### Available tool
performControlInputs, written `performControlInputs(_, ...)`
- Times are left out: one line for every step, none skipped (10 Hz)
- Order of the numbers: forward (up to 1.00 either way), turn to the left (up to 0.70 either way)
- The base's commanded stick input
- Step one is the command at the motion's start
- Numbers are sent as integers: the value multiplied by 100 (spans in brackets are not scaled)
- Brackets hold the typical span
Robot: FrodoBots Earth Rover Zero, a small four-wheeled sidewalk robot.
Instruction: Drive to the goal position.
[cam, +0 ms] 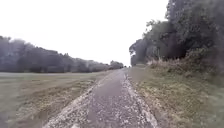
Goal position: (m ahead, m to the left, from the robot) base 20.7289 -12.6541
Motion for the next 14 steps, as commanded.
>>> performControlInputs(60, 1)
performControlInputs(60, 1)
performControlInputs(60, 1)
performControlInputs(60, 1)
performControlInputs(60, 1)
performControlInputs(60, 1)
performControlInputs(60, 1)
performControlInputs(60, 1)
performControlInputs(60, 1)
performControlInputs(60, 1)
performControlInputs(60, 1)
performControlInputs(60, 1)
performControlInputs(60, 1)
performControlInputs(60, 1)
